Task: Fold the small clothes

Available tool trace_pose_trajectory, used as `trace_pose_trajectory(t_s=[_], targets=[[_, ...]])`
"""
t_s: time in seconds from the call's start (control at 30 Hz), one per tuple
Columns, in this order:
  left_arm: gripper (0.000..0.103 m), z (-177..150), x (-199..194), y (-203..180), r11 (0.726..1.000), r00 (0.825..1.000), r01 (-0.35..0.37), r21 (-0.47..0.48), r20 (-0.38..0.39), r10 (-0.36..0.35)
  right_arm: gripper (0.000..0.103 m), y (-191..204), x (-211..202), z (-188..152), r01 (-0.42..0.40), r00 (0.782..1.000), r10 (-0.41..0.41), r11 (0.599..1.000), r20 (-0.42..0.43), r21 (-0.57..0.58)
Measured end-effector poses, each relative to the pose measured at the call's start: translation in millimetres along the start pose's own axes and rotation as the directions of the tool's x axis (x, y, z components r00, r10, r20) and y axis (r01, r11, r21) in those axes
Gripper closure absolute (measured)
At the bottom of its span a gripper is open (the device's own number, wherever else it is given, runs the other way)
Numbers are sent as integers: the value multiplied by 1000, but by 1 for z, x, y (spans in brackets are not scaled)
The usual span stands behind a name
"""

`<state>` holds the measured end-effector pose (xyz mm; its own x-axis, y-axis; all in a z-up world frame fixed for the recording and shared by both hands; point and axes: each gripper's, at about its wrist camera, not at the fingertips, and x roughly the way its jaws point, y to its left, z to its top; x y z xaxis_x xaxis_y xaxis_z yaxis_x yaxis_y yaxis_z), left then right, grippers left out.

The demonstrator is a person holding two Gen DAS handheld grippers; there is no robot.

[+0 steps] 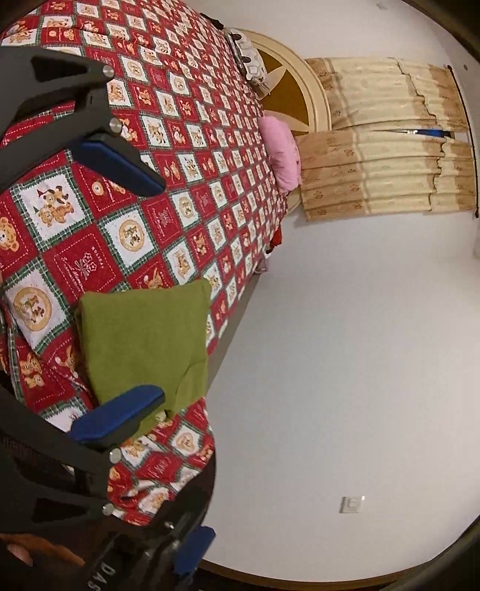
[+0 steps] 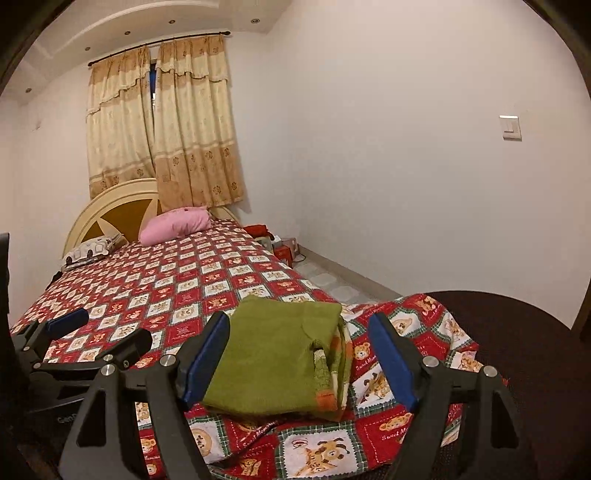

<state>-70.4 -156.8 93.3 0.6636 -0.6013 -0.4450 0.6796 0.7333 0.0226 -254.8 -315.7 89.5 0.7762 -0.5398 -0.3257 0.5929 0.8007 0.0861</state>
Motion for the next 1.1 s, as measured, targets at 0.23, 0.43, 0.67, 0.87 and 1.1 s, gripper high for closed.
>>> trace_pose_trajectory(t_s=[0.23, 0.43, 0.67, 0.87, 1.1], targets=[[0, 2, -10, -2, 1000, 999, -21, -8, 37, 21, 25, 2, -12, 4, -15, 999, 15, 1000, 34, -7], [0, 3, -12, -3, 1000, 999, -27, 3, 45, 26, 24, 1, -15, 4, -8, 999, 8, 1000, 41, -1], [0, 2, -7, -3, 999, 999, -31, -15, 21, 31, 24, 3, -13, 3, -8, 999, 9, 1000, 34, -7], [0, 2, -4, 1, 999, 999, -41, -30, 12, 42, 24, 1, -13, 2, 0, 1000, 0, 1000, 25, 4], [0, 1, -6, -3, 998, 998, -55, -4, 32, 55, 24, 0, -12, 1, 4, 1000, -4, 1000, 18, 11]])
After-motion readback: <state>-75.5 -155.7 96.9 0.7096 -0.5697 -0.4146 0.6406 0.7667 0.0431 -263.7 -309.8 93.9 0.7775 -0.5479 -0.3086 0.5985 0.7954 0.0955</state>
